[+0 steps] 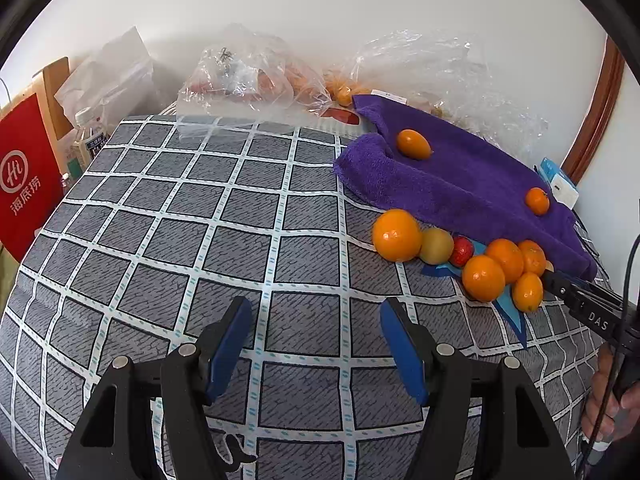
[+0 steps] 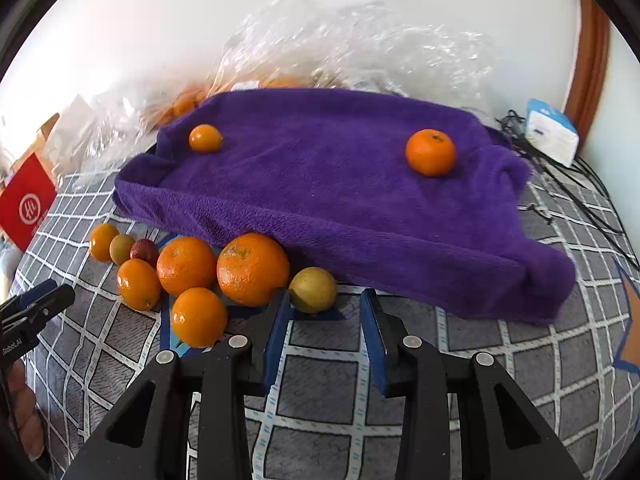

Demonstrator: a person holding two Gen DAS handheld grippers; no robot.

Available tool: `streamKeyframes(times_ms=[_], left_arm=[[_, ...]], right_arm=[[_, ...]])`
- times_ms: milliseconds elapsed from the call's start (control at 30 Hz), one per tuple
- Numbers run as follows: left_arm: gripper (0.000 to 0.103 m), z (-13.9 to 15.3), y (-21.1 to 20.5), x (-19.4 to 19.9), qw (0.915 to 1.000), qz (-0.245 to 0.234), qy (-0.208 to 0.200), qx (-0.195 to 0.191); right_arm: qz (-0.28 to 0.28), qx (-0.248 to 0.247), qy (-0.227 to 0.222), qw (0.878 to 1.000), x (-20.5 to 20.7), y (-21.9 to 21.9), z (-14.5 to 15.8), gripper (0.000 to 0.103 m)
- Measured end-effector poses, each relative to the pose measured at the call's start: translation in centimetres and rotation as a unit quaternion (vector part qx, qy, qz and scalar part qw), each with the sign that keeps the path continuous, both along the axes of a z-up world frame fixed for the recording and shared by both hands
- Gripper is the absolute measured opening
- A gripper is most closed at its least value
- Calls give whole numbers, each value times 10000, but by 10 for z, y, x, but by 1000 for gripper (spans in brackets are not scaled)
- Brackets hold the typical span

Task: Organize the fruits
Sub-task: 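Grasp the small yellow-green fruit with the right gripper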

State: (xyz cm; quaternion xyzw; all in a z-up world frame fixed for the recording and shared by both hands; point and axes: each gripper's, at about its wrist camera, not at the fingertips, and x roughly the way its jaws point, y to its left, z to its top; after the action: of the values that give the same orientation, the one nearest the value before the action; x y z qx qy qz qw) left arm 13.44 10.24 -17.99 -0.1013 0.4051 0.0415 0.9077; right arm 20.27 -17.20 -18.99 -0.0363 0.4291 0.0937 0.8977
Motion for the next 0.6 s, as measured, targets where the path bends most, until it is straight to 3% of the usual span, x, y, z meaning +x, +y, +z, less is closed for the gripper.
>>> streamKeyframes(times_ms=[167, 200, 300, 467, 600], left_arm=[[65, 0, 1, 0, 10000, -15, -9, -35], [65, 0, 1, 0, 10000, -15, -7, -36], [65, 0, 0, 0, 10000, -16, -7, -30], [65, 0, 1, 0, 10000, -7, -8, -31], [65, 0, 2, -1, 10000, 19, -13, -53]], right_arm=[[117, -114, 37, 9999, 7, 7, -5, 36], [141, -154, -9, 9998, 7, 8, -5, 29], [263, -196, -109, 9994, -1, 10, -3, 27], [32, -272, -371, 9989, -21, -1, 7, 27], [-161, -130, -293, 9994, -34, -17, 11, 27]])
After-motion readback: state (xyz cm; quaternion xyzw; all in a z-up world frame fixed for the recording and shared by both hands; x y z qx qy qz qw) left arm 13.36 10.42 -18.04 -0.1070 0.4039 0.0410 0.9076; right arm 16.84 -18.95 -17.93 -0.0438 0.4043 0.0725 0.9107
